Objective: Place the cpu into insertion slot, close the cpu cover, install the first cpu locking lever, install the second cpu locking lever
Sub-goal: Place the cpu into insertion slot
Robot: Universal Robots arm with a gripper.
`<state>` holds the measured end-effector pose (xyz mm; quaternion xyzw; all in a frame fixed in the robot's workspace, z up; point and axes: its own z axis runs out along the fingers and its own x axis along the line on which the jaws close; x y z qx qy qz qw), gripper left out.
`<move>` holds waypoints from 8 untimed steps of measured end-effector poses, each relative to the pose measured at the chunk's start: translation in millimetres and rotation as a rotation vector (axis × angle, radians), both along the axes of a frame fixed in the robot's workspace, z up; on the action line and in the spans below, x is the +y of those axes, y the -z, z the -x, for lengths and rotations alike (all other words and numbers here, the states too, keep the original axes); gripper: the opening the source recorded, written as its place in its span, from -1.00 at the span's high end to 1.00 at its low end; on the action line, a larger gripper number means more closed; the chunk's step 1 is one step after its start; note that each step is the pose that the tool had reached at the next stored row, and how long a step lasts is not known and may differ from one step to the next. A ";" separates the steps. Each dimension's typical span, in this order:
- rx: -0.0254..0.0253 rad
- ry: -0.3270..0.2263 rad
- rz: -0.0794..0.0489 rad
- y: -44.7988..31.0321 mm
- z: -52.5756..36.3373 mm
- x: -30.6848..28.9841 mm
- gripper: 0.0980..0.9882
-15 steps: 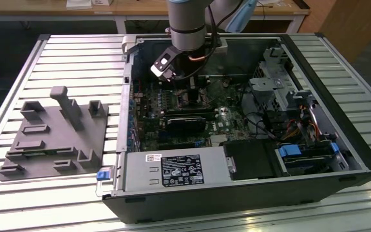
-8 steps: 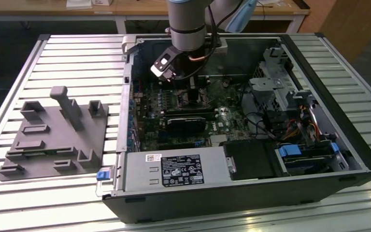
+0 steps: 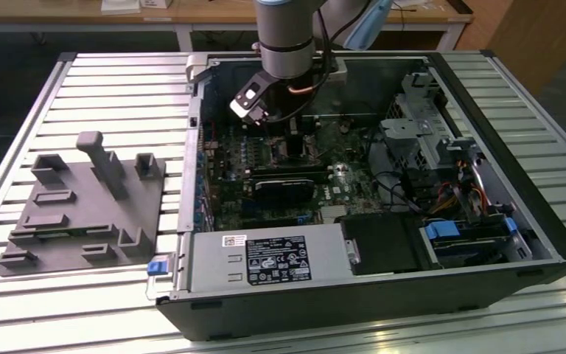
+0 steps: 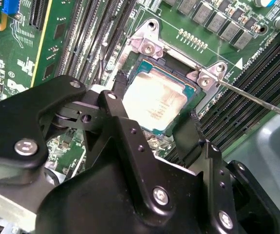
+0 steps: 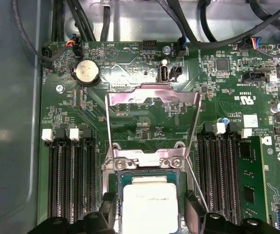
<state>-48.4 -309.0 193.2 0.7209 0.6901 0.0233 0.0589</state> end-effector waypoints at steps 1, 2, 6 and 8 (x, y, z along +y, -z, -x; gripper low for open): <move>0.0000 0.000 0.000 -0.1 0.0 0.0 -0.26; 0.0000 0.000 0.000 -0.6 0.0 0.0 -0.26; -0.0001 0.000 0.000 -4.8 0.0 0.0 -0.26; 0.0000 0.000 0.000 -6.5 0.0 0.0 -0.26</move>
